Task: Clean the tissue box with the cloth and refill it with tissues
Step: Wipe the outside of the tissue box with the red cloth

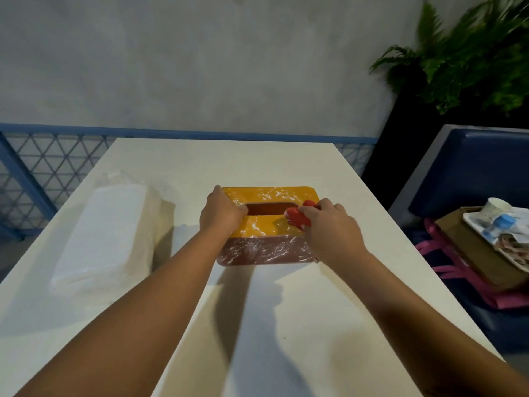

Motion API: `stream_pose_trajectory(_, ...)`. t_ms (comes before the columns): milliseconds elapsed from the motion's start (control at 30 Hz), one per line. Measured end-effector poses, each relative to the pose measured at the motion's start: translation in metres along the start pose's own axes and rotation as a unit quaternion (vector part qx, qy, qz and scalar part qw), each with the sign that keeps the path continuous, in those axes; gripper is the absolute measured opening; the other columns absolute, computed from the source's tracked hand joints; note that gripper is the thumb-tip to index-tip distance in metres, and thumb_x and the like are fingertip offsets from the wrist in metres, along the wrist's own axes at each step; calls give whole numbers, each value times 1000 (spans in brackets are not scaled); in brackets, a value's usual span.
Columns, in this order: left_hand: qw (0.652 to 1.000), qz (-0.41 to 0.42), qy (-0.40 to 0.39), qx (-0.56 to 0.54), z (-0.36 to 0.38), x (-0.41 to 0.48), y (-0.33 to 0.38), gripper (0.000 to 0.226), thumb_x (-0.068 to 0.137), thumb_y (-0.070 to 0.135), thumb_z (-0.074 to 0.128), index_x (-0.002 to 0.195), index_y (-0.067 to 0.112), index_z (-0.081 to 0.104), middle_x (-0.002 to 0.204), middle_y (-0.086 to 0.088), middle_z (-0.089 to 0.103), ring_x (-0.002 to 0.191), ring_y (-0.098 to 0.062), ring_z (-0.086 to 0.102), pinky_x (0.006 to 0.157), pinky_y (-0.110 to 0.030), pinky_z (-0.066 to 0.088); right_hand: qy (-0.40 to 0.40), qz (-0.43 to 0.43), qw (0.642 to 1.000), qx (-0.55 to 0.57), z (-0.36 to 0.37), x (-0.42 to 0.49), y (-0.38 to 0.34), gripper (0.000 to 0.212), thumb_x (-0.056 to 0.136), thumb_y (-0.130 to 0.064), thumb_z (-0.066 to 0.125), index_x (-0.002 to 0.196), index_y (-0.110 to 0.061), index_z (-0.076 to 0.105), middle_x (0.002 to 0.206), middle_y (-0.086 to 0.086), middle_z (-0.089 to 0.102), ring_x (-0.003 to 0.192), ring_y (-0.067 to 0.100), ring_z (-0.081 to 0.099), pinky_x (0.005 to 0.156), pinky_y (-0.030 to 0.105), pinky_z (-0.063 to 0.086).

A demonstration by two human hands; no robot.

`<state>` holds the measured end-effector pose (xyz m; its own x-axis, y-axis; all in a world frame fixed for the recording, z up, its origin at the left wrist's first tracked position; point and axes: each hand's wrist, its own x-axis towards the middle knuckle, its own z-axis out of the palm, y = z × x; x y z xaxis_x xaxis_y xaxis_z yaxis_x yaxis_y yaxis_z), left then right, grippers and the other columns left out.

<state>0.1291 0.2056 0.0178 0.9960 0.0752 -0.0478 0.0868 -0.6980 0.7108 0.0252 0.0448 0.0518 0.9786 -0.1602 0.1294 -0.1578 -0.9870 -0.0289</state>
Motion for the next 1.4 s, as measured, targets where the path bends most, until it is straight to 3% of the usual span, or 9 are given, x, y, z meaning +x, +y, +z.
stream_pose_trajectory(167, 1000, -3, 4, 6, 1, 0, -1, 63, 83, 28, 66, 135, 8, 36, 131, -11, 51, 110, -32, 57, 71, -32, 41, 4, 69, 998, 8, -1, 16, -3, 33, 95, -21, 45, 126, -26, 54, 113, 7, 49, 104, 28, 48, 77, 36, 41)
stream_pose_trajectory(433, 1000, 2, -6, 10, 1, 0, 0, 62, 84, 27, 66, 134, 8, 35, 131, -13, 50, 110, -33, 56, 71, -32, 40, 10, 4, 999, 32, 4, -10, -5, 43, 94, -28, 48, 136, -33, 45, 125, 5, 49, 113, 28, 46, 89, 37, 45)
stream_pose_trajectory(633, 1000, -1, -6, 11, 0, -1, 1, 61, 84, 27, 65, 133, 8, 36, 131, -13, 50, 108, -33, 57, 70, -32, 41, 6, 99, 994, 53, -1, 8, -9, 30, 94, -22, 48, 123, -23, 57, 110, 10, 50, 102, 31, 51, 72, 34, 40)
stream_pose_trajectory(833, 1000, -5, -4, 2, 0, -3, 3, 59, 85, 26, 65, 133, 8, 36, 131, -13, 49, 110, -33, 57, 72, -33, 41, 6, 17, 997, 71, 5, -8, -29, 45, 92, -24, 54, 136, -31, 48, 123, 5, 49, 114, 27, 48, 84, 34, 44)
stream_pose_trajectory(1067, 1000, -1, -4, 5, 1, -2, 1, 61, 85, 26, 65, 135, 8, 35, 133, -13, 48, 111, -33, 56, 71, -33, 41, 10, 80, 996, 25, -4, 0, -13, 33, 93, -22, 49, 125, -27, 57, 112, 8, 50, 104, 29, 50, 72, 34, 39)
stream_pose_trajectory(1267, 1000, 2, 3, 13, 1, -2, 1, 56, 83, 26, 65, 130, 7, 39, 128, -13, 52, 106, -33, 58, 68, -33, 41, 14, -16, 998, 52, 3, -11, -38, 40, 93, -30, 50, 133, -32, 51, 126, 4, 47, 117, 27, 45, 90, 36, 43)
stream_pose_trajectory(1400, 1000, 9, 1, 20, 1, 0, 0, 59, 83, 27, 65, 131, 7, 38, 127, -13, 52, 105, -33, 58, 69, -34, 42, -2, 8, 999, 34, -3, -16, -11, 40, 93, -32, 51, 133, -36, 50, 122, 4, 49, 113, 27, 47, 85, 33, 43)
